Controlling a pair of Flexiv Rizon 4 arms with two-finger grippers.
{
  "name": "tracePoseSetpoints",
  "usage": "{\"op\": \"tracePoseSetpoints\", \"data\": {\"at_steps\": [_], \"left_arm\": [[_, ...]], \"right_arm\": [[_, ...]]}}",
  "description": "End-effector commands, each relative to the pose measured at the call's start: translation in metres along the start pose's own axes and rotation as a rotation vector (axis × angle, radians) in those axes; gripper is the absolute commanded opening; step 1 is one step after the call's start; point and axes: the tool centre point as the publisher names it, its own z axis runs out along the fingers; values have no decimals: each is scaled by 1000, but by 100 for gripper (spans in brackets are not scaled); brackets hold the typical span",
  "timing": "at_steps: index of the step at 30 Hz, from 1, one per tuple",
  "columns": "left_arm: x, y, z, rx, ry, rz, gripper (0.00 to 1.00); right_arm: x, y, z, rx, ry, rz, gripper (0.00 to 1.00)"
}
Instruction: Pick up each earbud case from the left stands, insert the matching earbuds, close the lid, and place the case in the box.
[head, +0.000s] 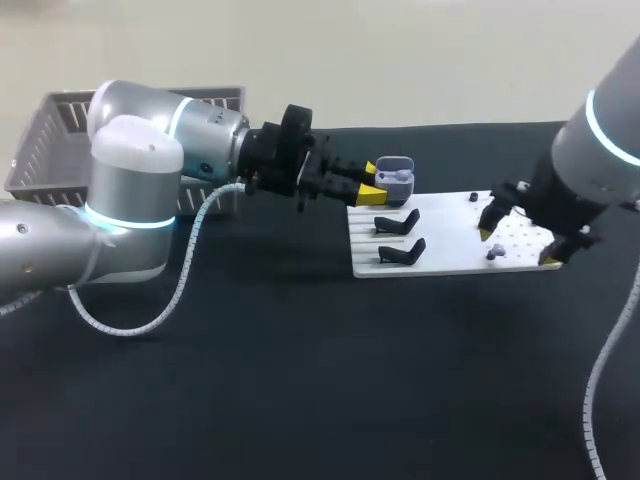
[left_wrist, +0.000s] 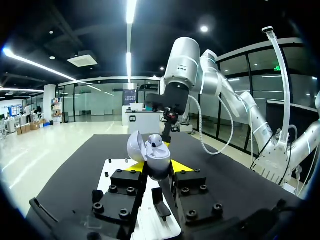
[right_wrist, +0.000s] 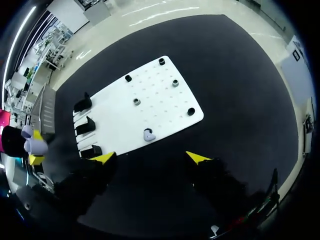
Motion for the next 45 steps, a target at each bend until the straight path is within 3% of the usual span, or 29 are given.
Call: {"op": "tracePoseSetpoints", "data": {"at_steps": [1,6,26,45], "left_arm": [[0,1,0,2,1,-1,0],[0,1,0,2,1,-1,0],[0,1,0,2,1,-1,0],[0,1,0,2,1,-1,0]], "right_arm": [[-6,8,12,22,-8,13,53],[-5,8,17,29,-7,11,42],[-15,1,38,44,29,24,42],[-20,-2,52,52,56,38,29]]}}
